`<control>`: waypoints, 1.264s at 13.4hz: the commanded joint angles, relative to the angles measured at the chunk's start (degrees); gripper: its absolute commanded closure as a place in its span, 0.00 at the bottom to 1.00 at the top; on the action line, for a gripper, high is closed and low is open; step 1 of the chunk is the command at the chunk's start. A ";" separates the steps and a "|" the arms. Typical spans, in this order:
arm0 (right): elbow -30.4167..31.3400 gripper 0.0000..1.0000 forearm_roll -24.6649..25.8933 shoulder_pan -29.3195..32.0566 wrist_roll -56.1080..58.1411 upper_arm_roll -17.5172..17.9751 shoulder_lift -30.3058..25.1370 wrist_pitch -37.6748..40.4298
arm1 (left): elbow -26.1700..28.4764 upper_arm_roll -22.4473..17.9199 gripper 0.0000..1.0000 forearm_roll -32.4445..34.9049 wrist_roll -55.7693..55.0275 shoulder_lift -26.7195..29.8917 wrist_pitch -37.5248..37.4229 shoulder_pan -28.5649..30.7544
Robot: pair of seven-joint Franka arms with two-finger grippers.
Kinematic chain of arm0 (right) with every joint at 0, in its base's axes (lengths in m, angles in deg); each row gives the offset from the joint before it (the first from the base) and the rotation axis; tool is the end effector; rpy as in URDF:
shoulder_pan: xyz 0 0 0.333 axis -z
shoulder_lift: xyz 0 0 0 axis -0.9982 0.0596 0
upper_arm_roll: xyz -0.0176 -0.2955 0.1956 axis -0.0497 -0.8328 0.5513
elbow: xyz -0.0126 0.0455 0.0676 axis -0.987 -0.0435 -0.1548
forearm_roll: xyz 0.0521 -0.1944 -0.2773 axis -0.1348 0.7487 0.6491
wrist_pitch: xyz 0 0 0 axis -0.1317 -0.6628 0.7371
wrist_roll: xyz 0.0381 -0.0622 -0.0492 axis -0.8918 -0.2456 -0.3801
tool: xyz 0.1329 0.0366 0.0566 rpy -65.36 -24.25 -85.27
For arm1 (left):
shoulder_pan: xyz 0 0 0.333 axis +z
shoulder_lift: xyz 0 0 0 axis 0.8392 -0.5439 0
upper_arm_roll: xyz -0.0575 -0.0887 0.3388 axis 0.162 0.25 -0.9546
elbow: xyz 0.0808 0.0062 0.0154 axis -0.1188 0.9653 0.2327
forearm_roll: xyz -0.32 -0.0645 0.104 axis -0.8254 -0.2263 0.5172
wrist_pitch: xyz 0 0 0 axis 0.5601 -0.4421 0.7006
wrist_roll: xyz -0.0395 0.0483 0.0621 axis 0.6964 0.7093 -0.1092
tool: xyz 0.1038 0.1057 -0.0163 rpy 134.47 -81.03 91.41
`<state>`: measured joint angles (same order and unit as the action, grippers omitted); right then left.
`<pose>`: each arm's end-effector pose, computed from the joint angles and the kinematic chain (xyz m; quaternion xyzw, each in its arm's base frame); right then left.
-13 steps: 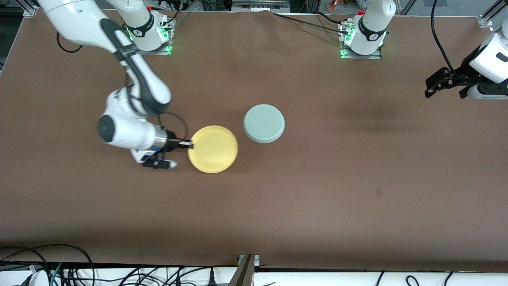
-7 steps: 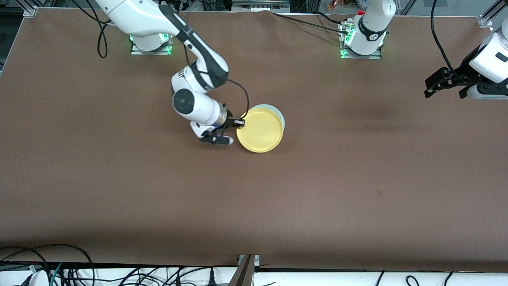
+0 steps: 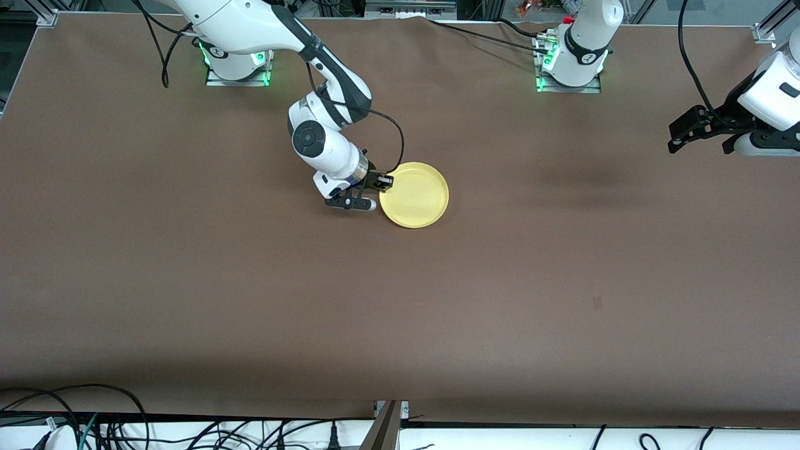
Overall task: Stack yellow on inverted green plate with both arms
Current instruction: 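Carry the yellow plate with the right gripper onto the green plate, then open the right gripper and draw it back from the stack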
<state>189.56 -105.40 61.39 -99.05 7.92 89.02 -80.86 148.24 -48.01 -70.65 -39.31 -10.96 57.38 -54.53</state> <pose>0.4540 0.4148 0.2299 -0.9809 0.0917 0.0630 0.1597 0.4691 -0.0081 0.5989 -1.0000 -0.0012 0.0001 0.0039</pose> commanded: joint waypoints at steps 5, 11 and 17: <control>3.90 1.00 -0.24 -2.31 -0.77 -0.51 -3.30 -1.64 | -0.59 0.01 0.00 -1.12 0.74 0.30 -0.99 0.03; 5.75 1.00 -0.32 -3.10 -0.77 -0.51 -3.91 -2.87 | -0.59 -0.08 0.00 -1.12 0.74 0.30 -0.98 0.03; 2.16 0.00 -0.24 -2.93 -3.32 -3.05 -5.92 -1.13 | -0.59 -0.08 0.00 -1.12 0.74 0.30 -0.98 0.03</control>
<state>192.48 -105.40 59.17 -101.43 6.92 86.13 -83.38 148.24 -48.01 -70.65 -39.31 -10.96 57.28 -54.53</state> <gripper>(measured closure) 0.626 0.000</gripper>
